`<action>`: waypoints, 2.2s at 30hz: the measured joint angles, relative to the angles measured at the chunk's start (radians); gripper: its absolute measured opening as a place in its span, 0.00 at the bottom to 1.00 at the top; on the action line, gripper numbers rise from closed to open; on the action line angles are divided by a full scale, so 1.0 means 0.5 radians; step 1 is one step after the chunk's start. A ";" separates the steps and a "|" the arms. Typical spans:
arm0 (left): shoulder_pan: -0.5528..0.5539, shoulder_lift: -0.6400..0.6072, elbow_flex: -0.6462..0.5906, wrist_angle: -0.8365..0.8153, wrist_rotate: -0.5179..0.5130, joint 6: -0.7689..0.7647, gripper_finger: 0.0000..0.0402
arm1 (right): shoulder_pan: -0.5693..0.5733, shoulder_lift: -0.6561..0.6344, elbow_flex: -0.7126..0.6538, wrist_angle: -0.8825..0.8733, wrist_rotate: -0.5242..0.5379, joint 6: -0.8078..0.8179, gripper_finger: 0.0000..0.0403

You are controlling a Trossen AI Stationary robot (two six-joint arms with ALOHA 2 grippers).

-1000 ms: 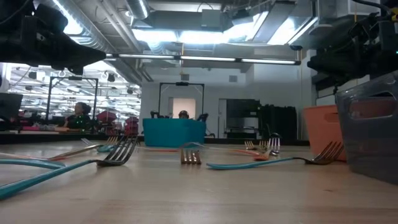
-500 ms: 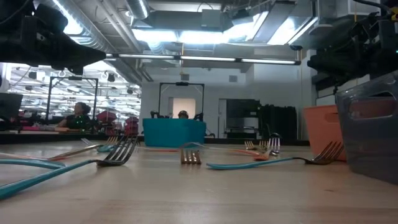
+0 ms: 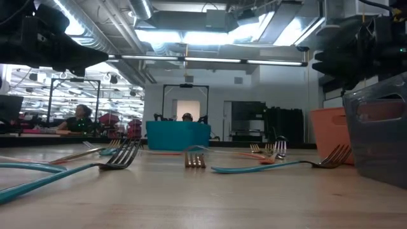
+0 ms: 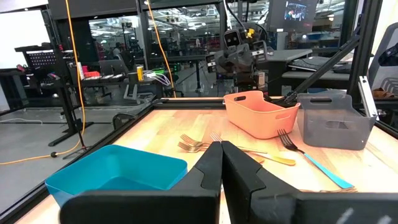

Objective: Sort silverware by color (type)
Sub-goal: Put the right blue fork into the black bin

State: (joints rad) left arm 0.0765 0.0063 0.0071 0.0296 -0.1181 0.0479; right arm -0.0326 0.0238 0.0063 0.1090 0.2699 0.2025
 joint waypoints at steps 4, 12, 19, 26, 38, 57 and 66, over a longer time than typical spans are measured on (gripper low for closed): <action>0.000 0.001 0.000 0.000 0.000 0.000 0.00 | 0.000 0.000 0.000 0.044 -0.001 0.005 0.60; -0.001 0.000 0.000 0.000 0.000 0.000 0.00 | 0.000 0.000 0.001 0.060 -0.002 0.005 0.72; -0.001 0.001 0.000 0.000 0.000 0.000 0.00 | 0.000 0.000 0.013 0.312 -0.105 0.002 0.72; -0.001 0.000 0.001 0.000 0.001 0.000 0.00 | 0.000 0.094 0.256 0.201 -0.128 -0.142 0.72; -0.001 0.001 0.001 0.000 0.001 0.000 0.00 | 0.000 0.675 0.967 -0.173 -0.226 -0.430 0.72; -0.001 0.001 0.000 0.001 0.001 -0.034 0.00 | 0.001 1.993 2.227 -0.830 -0.626 -0.686 0.72; -0.001 0.001 0.001 0.000 0.001 -0.038 0.00 | 0.002 2.592 2.620 -1.114 -0.865 -0.684 0.72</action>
State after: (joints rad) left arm 0.0762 0.0067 0.0073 0.0296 -0.1177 0.0289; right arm -0.0317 1.3199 1.3164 -0.4481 -0.1626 -0.1394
